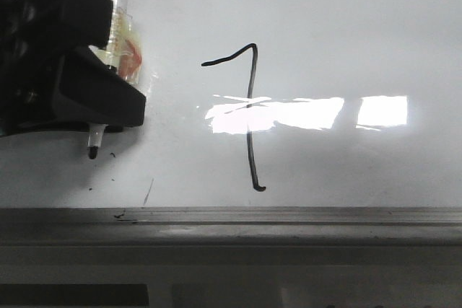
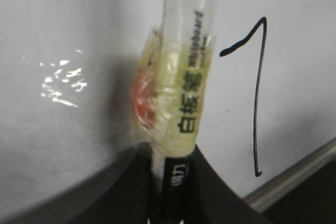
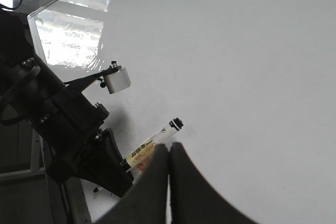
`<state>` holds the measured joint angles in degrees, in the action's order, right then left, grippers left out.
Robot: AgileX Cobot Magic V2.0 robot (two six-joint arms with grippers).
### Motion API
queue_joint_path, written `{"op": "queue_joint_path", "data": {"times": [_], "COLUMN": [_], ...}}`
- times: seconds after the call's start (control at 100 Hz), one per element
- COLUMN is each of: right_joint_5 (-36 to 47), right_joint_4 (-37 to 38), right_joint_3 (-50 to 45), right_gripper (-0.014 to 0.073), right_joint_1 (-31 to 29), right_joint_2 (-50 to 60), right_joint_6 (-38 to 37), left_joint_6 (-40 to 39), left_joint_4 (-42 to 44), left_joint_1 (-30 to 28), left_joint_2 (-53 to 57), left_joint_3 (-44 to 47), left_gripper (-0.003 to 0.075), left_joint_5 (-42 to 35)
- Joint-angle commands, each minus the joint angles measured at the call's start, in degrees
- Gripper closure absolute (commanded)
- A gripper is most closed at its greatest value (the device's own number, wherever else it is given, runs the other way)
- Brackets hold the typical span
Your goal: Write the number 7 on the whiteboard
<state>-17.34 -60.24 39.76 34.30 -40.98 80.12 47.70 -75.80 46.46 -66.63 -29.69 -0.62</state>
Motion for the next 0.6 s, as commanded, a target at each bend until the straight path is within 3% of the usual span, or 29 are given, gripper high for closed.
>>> {"op": "queue_joint_path", "data": {"times": [0.0,0.59], "right_joint_5": [2.63,3.01], "right_joint_4": [-1.78,-2.73], "right_joint_3": [1.64,1.64], "right_gripper": [0.0655,0.0655], "right_joint_1": [0.15,0.15], "right_joint_2": [0.32,0.32], "right_joint_6": [0.25,0.25], "left_joint_6": [0.07,0.07], "left_joint_4": [2.38,-0.27], "left_joint_1": [-0.62,-0.62], "left_joint_2": [-0.87,-1.09], "left_joint_3": [0.02,-0.44], "left_gripper": [0.0741,0.0741], "left_joint_5": [-9.47,-16.97]}}
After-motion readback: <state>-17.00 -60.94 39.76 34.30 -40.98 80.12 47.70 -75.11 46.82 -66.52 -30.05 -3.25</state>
